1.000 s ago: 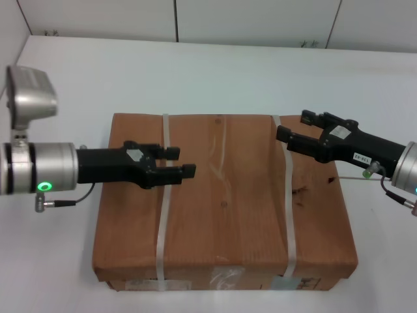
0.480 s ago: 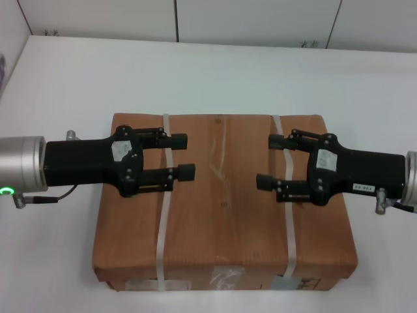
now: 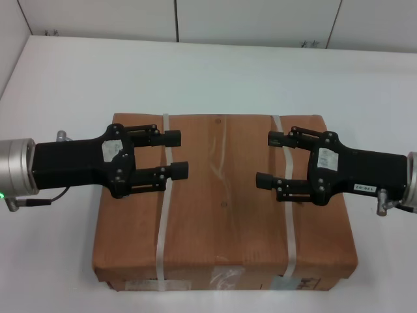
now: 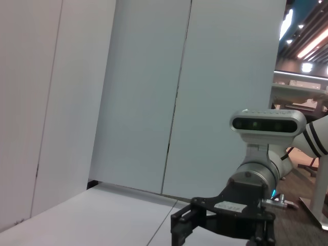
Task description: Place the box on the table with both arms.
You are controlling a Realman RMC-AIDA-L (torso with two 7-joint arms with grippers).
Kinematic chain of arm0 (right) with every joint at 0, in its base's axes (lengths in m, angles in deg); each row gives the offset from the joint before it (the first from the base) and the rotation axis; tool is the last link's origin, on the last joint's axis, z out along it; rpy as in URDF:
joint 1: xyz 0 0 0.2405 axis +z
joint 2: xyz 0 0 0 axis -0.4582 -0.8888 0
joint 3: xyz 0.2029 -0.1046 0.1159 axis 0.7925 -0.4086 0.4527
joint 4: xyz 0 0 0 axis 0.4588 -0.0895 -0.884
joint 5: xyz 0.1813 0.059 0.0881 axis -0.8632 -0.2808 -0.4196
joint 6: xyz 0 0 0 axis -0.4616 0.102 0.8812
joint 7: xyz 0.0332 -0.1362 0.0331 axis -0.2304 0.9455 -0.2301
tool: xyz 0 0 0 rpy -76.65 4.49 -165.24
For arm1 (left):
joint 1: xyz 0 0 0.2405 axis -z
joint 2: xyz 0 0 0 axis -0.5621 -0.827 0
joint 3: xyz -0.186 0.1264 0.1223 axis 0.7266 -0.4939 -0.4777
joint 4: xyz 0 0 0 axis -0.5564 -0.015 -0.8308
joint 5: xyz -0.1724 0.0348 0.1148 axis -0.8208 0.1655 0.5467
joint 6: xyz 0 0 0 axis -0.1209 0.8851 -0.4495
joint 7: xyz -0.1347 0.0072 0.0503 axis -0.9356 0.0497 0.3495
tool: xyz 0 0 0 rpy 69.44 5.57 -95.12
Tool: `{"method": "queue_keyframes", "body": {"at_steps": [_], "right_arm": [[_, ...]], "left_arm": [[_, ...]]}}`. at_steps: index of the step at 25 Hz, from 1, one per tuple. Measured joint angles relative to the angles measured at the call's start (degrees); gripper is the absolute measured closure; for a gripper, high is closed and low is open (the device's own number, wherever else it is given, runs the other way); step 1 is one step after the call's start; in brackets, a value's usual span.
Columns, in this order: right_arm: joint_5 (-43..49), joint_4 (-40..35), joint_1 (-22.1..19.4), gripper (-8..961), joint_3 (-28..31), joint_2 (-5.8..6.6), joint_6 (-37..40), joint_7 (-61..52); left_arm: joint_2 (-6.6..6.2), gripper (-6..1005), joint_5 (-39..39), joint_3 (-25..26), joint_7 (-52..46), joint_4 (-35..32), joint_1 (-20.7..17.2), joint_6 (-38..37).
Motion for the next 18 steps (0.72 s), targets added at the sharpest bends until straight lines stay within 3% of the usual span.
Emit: {"method": "queue_keyframes", "body": {"at_steps": [18], "right_arm": [[-3.8, 0.2, -1.0, 90, 0.0, -0.1, -0.3, 1.1]], "left_arm": [[0.48, 369, -1.4, 0.4, 0.4, 0.0, -0.6, 0.4]]}}
